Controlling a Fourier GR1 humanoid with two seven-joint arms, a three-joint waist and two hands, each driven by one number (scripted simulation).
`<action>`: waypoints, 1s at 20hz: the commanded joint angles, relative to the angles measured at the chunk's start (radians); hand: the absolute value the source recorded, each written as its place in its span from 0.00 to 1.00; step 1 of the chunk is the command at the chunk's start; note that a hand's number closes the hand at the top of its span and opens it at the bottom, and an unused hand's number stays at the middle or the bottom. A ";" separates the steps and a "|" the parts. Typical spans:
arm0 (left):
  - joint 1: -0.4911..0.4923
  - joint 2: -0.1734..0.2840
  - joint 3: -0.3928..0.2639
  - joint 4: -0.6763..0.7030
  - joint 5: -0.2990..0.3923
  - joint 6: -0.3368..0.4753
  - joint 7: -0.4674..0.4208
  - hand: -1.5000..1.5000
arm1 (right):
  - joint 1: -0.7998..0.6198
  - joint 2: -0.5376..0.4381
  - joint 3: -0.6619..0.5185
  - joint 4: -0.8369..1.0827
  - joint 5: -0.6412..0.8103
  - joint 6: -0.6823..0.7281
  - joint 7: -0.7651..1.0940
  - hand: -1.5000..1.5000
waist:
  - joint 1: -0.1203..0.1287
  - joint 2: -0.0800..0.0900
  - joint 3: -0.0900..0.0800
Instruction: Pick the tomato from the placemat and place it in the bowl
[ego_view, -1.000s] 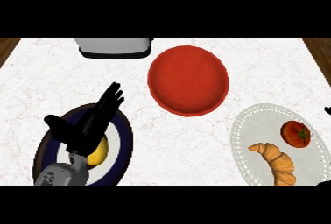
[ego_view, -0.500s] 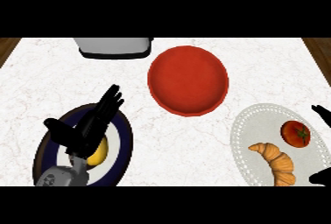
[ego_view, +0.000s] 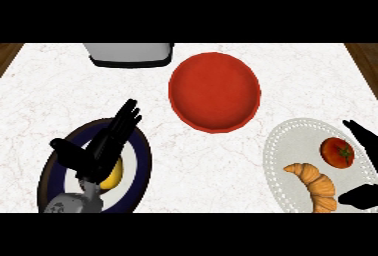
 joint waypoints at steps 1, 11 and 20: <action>-0.034 -0.006 0.020 -0.072 0.016 0.015 0.119 0.50 | -0.052 0.004 -0.058 0.099 0.017 0.003 -0.075 0.00 | 0.002 0.000 0.000; -0.079 -0.024 0.091 0.124 -0.023 -0.074 -0.029 0.50 | -0.055 0.118 -0.061 0.160 0.143 -0.053 -0.116 0.00 | -0.002 0.001 0.000; -0.025 -0.060 0.053 0.032 -0.069 -0.039 0.008 0.50 | -0.165 0.164 -0.094 0.392 0.166 -0.158 -0.272 1.00 | 0.003 0.002 0.000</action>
